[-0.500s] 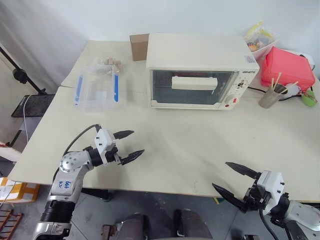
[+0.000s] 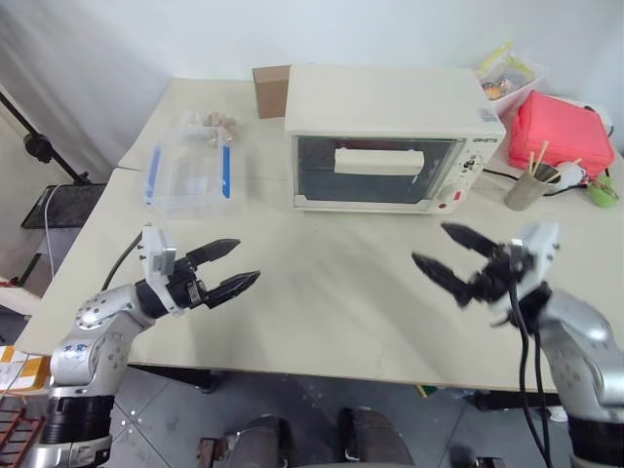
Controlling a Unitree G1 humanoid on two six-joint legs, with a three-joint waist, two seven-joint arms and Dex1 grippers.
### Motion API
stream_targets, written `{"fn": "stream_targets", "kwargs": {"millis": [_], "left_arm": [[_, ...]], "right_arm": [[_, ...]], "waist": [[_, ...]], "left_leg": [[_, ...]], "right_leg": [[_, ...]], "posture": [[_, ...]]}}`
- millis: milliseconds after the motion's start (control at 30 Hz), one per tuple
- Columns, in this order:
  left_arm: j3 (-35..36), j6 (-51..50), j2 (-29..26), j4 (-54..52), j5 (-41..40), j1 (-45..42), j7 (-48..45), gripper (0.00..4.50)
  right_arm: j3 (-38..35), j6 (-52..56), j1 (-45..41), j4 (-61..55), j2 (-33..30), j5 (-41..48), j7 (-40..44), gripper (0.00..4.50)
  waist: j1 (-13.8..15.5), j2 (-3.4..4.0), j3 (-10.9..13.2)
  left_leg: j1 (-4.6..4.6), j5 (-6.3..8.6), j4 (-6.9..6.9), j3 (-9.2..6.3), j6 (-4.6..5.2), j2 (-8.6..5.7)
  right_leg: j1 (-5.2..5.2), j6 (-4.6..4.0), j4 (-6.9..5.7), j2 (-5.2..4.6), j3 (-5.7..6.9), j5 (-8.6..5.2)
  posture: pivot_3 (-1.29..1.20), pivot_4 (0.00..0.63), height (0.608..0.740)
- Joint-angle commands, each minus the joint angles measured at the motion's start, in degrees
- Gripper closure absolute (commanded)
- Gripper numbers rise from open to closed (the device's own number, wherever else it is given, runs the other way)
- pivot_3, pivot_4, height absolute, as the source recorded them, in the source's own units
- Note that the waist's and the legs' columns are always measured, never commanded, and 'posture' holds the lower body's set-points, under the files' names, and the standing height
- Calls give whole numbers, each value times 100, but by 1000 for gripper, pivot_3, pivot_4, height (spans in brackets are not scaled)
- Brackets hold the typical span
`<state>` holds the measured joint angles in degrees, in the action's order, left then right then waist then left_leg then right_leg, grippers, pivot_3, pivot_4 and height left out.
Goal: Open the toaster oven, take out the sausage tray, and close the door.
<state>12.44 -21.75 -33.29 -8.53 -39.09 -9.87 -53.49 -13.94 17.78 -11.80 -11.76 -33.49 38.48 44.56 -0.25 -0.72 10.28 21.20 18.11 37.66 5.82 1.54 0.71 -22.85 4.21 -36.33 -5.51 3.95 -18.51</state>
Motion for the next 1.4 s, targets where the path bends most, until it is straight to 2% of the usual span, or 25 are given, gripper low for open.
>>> {"fn": "stream_targets", "kwargs": {"millis": [33,233,400,567,900,1000,1167,1267,1400], "left_arm": [[165,18,3,-327,-101,172,60,57],[140,115,197,-537,-16,400,258,57],[-2,154,346,-649,68,492,372,57],[-4,42,397,-626,-2,419,488,57],[203,-272,179,41,-157,-215,354,57],[265,-232,253,366,-198,-590,308,619],[-52,332,652,1750,306,-2084,272,2174],[-223,616,896,2371,567,-2699,224,2995],[-557,1116,1356,3301,998,-3408,91,4312]], "right_arm": [[60,28,-576,525,70,-66,44,0],[462,-469,-2025,1985,471,-644,205,0],[535,-985,-2384,2344,761,-876,388,0],[730,-1138,-2004,1799,677,-835,1073,0],[944,-2441,-892,1685,46,-1689,1909,0],[983,-2641,-800,1699,28,-1797,1956,0],[1054,-2905,-846,1856,134,-1942,1900,0],[1092,-3011,-857,1933,129,-1984,1906,0],[1096,-3110,-878,2019,98,-1996,1880,0]], "waist": [[13,0,0],[-43,2,1],[-71,2,1],[-88,2,1],[-127,3,2],[-125,3,3],[-109,1,5],[-110,0,5],[-108,-3,7]], "left_leg": [[1,0,0,-7,0,0],[7,0,9,-3,4,0],[9,0,9,-12,4,0],[16,1,9,-11,7,0],[5,-1,7,-17,4,1],[6,-2,8,-19,2,0],[7,-3,22,-24,0,0],[8,-3,25,-24,1,0],[10,-3,29,-19,3,0]], "right_leg": [[1,0,-1,0,9,0],[2,0,-4,0,13,0],[2,1,-22,1,22,0],[4,4,-19,0,24,2],[16,4,-14,2,32,2],[17,4,-11,1,34,2],[18,4,-12,2,41,2],[24,5,-20,4,46,3],[24,6,-18,7,53,3]], "posture": [[0,150,740],[0,150,740],[0,150,740],[0,150,740],[0,150,740],[0,150,740],[0,150,740],[0,150,740],[0,150,740]]}}
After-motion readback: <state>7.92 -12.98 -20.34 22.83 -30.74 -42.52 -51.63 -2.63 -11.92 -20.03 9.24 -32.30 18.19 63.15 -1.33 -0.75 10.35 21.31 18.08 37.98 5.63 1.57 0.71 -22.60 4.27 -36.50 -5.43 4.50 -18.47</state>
